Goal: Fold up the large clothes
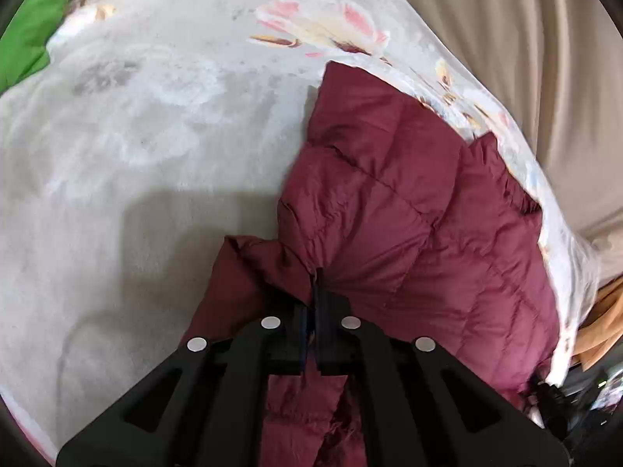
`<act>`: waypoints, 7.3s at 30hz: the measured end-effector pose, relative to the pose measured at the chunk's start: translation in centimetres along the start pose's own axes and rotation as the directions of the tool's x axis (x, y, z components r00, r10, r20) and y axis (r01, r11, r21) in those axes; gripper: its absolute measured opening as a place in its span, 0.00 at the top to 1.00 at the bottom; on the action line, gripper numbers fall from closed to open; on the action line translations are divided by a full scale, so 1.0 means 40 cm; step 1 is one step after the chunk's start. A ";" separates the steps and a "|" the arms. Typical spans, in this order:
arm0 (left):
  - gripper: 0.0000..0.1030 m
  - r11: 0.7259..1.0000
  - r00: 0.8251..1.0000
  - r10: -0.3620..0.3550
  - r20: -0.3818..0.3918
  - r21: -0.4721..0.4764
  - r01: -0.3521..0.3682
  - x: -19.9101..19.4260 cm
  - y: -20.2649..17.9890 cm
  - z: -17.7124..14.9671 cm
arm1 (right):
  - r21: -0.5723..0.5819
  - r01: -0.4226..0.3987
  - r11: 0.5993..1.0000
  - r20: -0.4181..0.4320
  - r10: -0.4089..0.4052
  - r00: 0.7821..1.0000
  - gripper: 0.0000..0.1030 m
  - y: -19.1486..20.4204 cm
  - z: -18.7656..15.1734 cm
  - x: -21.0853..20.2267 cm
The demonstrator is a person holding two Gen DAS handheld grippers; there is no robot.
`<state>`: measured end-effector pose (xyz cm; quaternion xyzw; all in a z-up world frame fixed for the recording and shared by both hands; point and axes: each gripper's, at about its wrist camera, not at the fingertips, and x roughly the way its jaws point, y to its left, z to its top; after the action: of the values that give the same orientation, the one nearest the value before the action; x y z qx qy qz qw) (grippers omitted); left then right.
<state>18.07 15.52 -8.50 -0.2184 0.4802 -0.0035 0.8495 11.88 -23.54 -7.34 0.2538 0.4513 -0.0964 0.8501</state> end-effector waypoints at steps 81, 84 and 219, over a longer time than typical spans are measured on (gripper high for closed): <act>0.81 0.907 0.954 0.289 0.079 0.297 -0.299 -0.002 -0.167 -0.032 | -0.151 -0.089 0.984 0.005 0.091 0.996 1.00 0.179 -0.046 0.021; 0.82 0.919 0.949 0.306 0.075 0.237 -0.315 0.009 -0.078 -0.012 | -0.001 -0.003 1.000 0.047 0.003 0.999 1.00 0.001 -0.028 -0.006; 0.96 0.972 0.984 -0.108 -0.145 0.194 0.135 -0.631 0.249 -0.358 | -0.024 -0.151 0.988 -0.024 0.151 0.988 0.96 -0.273 -0.615 -0.635</act>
<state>-9.29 24.70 1.98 -0.1589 0.5188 -0.1192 0.8315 -24.68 -21.74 -1.78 0.2772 0.4412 -0.0232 0.8532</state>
